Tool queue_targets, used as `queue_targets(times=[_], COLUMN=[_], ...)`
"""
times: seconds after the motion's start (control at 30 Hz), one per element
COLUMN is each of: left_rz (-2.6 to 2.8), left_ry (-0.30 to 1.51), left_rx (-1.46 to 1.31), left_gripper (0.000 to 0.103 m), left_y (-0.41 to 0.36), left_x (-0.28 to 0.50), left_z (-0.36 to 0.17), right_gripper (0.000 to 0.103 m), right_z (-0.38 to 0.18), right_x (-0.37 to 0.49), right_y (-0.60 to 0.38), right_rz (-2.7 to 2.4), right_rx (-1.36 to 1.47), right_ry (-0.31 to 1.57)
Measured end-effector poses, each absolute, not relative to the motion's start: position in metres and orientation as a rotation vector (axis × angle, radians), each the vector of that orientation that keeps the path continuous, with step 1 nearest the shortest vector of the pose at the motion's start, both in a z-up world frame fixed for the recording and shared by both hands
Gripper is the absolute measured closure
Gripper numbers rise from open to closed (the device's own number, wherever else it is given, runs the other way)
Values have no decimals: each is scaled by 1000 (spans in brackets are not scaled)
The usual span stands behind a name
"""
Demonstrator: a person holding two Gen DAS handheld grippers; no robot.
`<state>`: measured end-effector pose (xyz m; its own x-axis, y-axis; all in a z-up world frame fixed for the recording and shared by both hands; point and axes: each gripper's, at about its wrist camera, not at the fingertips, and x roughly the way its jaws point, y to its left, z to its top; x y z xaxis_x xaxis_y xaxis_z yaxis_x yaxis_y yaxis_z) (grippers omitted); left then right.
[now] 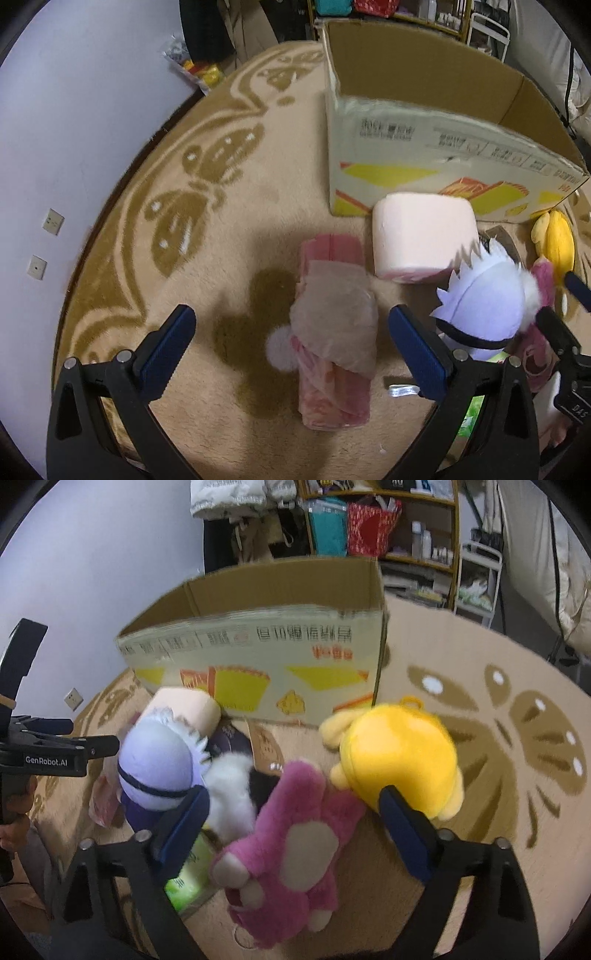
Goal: Organize soft objects
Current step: 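Lower the left tool onto the pink wrapped roll while the right tool lowers onto the pink plush bear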
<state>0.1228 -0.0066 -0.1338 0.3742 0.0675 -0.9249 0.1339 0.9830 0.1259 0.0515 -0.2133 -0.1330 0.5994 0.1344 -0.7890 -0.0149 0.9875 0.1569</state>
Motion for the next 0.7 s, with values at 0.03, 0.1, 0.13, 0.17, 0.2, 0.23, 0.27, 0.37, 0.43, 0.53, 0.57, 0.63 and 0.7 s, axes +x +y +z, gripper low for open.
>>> queue_targets(times=[0.03,0.1,0.13,0.17,0.2,0.23,0.27,0.37,0.43,0.53,0.57,0.63,0.7], left_rz=[-45,-45,-50,-48,-44,-38,-31,-25,-27,-29,-30,-37,-51], left_ry=[1201,1232,1250,1267,1282,1298,1312,1337,1340,1332,1330,1340,1350], left_rx=[189,192,191,191,191,191,193,217,242,267,269,262,243], left_gripper=[1,1,1,1,1,1,1,1,1,4,6,12,17], left_y=[-7,-8,-8,-8,-8,-7,-7,-10,-13,-17,-18,-18,-16], left_x=[124,125,126,128,129,130,132,133,132,133,134,135,136], left_z=[-137,-144,-149,-154,-157,-162,-166,-174,-179,-183,-184,-185,-187], right_gripper=[16,19,21,21,21,21,21,22,26,30,31,36,39], right_z=[-137,-144,-149,-152,-155,-157,-159,-163,-166,-173,-174,-174,-172], right_x=[53,55,56,57,58,59,60,61,61,59,59,57,54], right_y=[-214,-214,-214,-214,-213,-213,-213,-210,-207,-199,-198,-197,-197], right_rz=[94,103,108,109,106,103,99,89,78,73,72,72,69], right_rx=[148,161,168,169,168,166,161,125,100,94,94,89,85], right_ry=[941,972,991,1001,1013,1019,1025,1028,1035,1029,1027,1022,1016])
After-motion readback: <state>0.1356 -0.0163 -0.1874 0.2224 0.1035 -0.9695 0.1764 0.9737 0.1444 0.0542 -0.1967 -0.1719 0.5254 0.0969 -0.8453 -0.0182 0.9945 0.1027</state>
